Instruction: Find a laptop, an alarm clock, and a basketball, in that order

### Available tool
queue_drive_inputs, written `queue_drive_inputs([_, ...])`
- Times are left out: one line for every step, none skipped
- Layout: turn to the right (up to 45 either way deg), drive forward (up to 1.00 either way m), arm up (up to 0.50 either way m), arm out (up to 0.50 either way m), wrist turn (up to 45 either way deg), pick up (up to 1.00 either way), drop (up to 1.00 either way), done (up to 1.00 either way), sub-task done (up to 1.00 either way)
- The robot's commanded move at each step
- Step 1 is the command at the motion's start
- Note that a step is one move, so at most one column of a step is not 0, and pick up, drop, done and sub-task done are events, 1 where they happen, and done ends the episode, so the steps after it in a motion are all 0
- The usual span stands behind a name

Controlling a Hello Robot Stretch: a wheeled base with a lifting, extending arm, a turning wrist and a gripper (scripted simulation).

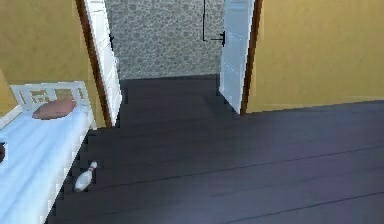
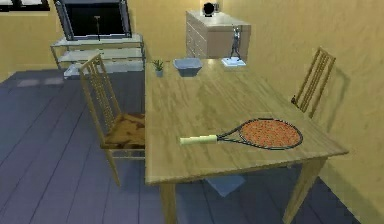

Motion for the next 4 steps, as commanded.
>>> queue_drive_inputs([0.0,0.10,0.00,0.00,0.0,0.00,0.00,0.00,0.00])
queue_drive_inputs([-9.0,0.00,0.00,0.00,0.0,0.00,0.00,0.00,0.00])
queue_drive_inputs([0.0,0.30,0.00,0.00,0.0,0.00,0.00,0.00,0.00])
queue_drive_inputs([45.0,0.00,0.00,0.00,0.0,0.00,0.00,0.00,0.00])
